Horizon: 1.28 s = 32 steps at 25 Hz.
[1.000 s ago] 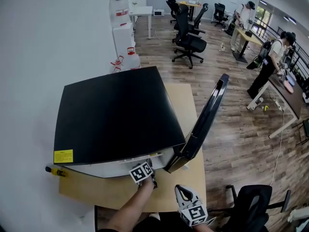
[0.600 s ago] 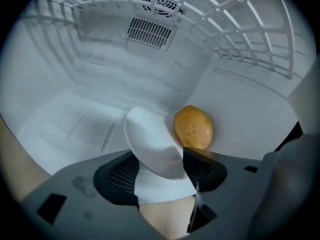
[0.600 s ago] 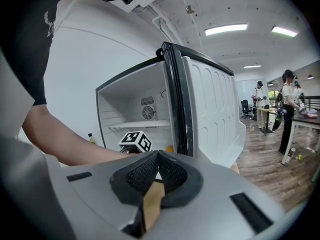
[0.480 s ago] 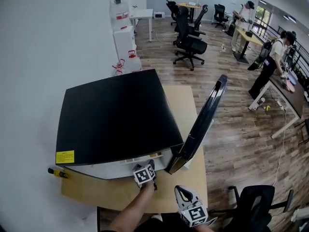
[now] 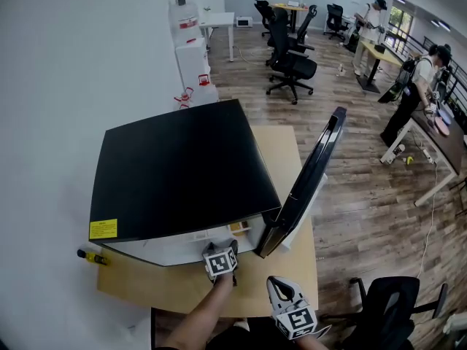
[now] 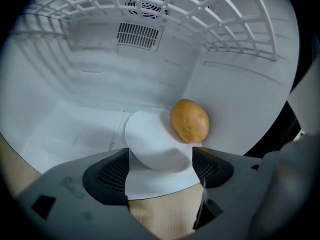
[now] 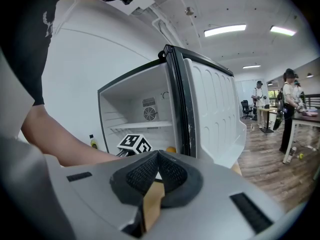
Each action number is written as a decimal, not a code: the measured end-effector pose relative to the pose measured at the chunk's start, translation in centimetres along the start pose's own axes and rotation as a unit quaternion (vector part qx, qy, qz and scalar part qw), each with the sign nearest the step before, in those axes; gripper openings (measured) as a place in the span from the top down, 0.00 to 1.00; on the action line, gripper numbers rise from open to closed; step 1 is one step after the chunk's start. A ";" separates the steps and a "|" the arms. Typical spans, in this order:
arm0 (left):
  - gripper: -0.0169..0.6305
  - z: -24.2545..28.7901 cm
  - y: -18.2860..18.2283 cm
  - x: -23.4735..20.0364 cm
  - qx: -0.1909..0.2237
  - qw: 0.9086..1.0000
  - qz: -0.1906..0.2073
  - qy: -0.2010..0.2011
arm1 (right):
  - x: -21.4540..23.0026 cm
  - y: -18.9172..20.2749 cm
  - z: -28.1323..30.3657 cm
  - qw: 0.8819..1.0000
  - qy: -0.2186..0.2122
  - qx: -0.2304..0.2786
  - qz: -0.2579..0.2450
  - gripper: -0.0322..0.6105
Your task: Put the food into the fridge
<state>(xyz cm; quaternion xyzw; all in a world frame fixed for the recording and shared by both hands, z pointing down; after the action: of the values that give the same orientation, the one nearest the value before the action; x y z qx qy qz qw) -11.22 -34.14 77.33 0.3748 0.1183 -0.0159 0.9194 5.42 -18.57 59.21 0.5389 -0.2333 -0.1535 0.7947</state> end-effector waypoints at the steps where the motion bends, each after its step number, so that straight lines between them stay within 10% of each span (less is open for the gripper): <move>1: 0.42 -0.2 0.0 -0.1 0.003 1.000 0.004 -0.001 | 0.0 -0.2 -0.2 1.000 0.003 -0.001 0.000 0.86; 11: 0.42 -5.1 -0.8 1.0 0.073 0.997 0.021 0.027 | -0.9 -0.6 -3.0 1.000 0.011 0.025 -0.015 0.86; 22: 0.42 -25.9 4.0 4.0 0.216 0.970 0.037 0.108 | -5.0 0.2 -11.3 0.999 0.026 0.026 -0.008 0.86; 27: 0.44 -32.0 6.8 6.7 0.219 0.965 0.066 0.128 | -7.1 -0.3 -13.9 0.999 0.006 0.027 -0.027 0.86; 32: 0.86 -37.5 9.0 9.3 0.247 0.960 0.076 0.107 | -8.3 -0.6 -16.7 0.999 -0.015 0.026 -0.020 0.86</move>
<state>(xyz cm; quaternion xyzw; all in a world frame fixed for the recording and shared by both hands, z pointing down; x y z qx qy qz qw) -8.84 -1.17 55.45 0.5974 0.1801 0.0654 0.7787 7.33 -1.58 51.72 0.5619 -0.2382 -0.1716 0.7733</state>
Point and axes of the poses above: the fingertips, and each gripper's own axes: z forward along the fingers, x to its right, y out of its underside, the point moved 3 cm from there along -z, backward along the fingers, and after that the axes turned 6 degrees about z, right-handed, at the moved point
